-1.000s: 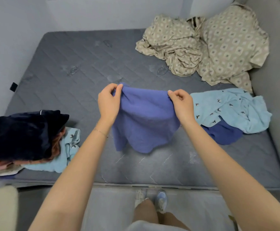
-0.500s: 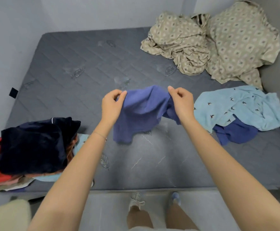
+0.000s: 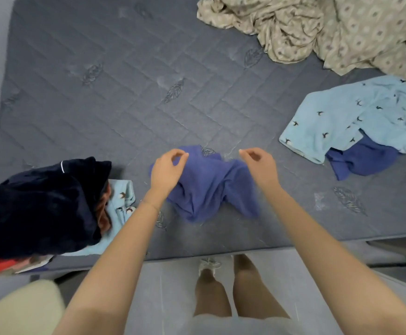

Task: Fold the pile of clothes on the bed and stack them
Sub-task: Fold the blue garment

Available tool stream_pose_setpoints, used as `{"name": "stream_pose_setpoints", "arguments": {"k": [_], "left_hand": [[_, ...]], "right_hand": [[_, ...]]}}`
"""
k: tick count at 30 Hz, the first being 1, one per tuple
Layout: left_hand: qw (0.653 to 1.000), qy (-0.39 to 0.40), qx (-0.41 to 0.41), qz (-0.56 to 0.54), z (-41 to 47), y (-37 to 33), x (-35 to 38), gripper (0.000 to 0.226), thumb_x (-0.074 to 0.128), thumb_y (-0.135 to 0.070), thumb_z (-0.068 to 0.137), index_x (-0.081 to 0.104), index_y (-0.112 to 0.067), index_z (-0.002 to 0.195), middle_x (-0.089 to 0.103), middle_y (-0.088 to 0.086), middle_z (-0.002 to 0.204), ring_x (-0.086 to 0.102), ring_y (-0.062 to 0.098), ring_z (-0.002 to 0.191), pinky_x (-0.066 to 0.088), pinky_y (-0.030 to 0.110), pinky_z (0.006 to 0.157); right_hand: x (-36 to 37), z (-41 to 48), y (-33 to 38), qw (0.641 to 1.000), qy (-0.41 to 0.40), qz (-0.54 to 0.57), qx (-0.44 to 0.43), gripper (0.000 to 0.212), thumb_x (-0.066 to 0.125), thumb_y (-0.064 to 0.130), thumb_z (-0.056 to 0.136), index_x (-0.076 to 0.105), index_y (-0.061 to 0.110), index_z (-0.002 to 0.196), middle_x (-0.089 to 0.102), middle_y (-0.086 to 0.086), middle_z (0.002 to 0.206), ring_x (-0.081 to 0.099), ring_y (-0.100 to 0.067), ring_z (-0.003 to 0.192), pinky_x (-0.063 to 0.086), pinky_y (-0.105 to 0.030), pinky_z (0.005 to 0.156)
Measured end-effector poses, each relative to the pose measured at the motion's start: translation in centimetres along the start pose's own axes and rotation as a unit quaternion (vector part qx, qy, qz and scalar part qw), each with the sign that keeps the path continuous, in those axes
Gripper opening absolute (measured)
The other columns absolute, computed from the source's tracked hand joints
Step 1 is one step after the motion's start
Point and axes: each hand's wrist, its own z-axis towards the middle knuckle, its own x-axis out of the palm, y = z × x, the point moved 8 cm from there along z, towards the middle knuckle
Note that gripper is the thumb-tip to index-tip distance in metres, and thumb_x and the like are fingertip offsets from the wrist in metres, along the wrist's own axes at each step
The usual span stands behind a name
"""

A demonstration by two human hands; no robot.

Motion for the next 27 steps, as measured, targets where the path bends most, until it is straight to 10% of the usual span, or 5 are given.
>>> {"name": "stream_pose_setpoints", "arguments": {"k": [10, 17, 27], "left_hand": [[0.986, -0.025, -0.163, 0.003, 3.0, 10.5, 8.7, 0.054, 0.061, -0.033, 0.094, 0.048, -0.011, 0.141, 0.053, 0.01, 0.141, 0.047, 0.027, 0.131, 0.037, 0.039, 0.109], [0.977, 0.049, -0.131, 0.163, 6.7, 15.5, 13.2, 0.065, 0.053, -0.042, 0.097, 0.027, -0.021, 0.153, 0.017, 0.006, 0.162, 0.02, 0.024, 0.147, 0.024, 0.048, 0.115], [0.965, 0.05, 0.024, 0.256, 16.3, 16.1, 16.3, 0.049, 0.037, -0.021, 0.104, 0.028, -0.015, 0.152, 0.029, 0.004, 0.158, 0.013, 0.022, 0.149, 0.0, 0.046, 0.119]], "right_hand": [[4.5, 8.0, -10.0, 0.977, 0.115, -0.177, -0.01, 0.022, 0.065, 0.029, 0.088, 0.065, 0.013, 0.104, 0.067, -0.003, 0.101, 0.062, -0.024, 0.099, 0.044, -0.03, 0.08], [9.7, 12.3, -15.9, 0.931, 0.177, -0.318, -0.014, 0.081, 0.062, 0.048, 0.09, 0.022, 0.018, 0.154, 0.021, -0.008, 0.16, 0.014, -0.025, 0.148, 0.015, -0.041, 0.12], [11.3, 16.1, -21.6, 0.942, 0.054, -0.325, 0.064, 0.052, 0.041, 0.039, 0.102, 0.035, 0.011, 0.146, 0.048, -0.012, 0.142, 0.044, -0.03, 0.13, 0.027, -0.046, 0.107]]}}
